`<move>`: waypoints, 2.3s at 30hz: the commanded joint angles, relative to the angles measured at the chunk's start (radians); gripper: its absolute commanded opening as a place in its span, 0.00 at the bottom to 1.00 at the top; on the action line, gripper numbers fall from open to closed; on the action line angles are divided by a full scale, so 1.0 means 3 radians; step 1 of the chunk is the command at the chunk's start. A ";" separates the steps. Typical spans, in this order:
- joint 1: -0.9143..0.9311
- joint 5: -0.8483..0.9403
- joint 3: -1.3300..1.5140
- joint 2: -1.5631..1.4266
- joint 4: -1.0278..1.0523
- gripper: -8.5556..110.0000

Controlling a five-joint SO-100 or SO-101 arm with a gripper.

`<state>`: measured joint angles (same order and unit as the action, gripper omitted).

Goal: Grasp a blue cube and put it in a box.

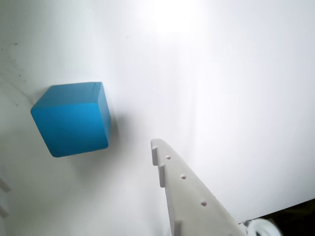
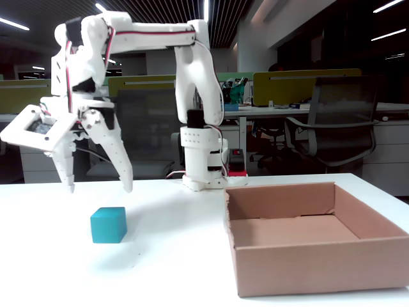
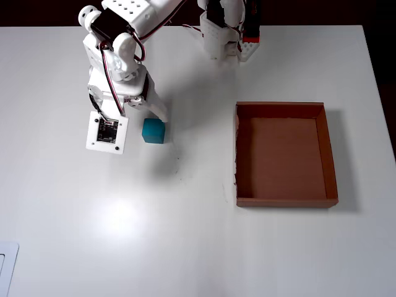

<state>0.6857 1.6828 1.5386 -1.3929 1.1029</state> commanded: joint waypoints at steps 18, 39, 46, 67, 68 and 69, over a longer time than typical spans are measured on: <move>-0.0143 0.0026 0.0348 0.0153 -0.0445 0.35; -0.0358 -0.0189 0.0542 -0.0031 -0.0440 0.25; -0.0368 -0.0225 0.0542 -0.0036 -0.0450 0.23; -0.0343 -0.0332 0.0404 -0.0036 -0.0383 0.18; -0.0343 -0.0353 0.0368 -0.0036 -0.0358 0.18; -0.0343 -0.0378 0.0322 -0.0041 -0.0322 0.18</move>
<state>0.5875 1.5769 1.6950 -1.3361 0.9910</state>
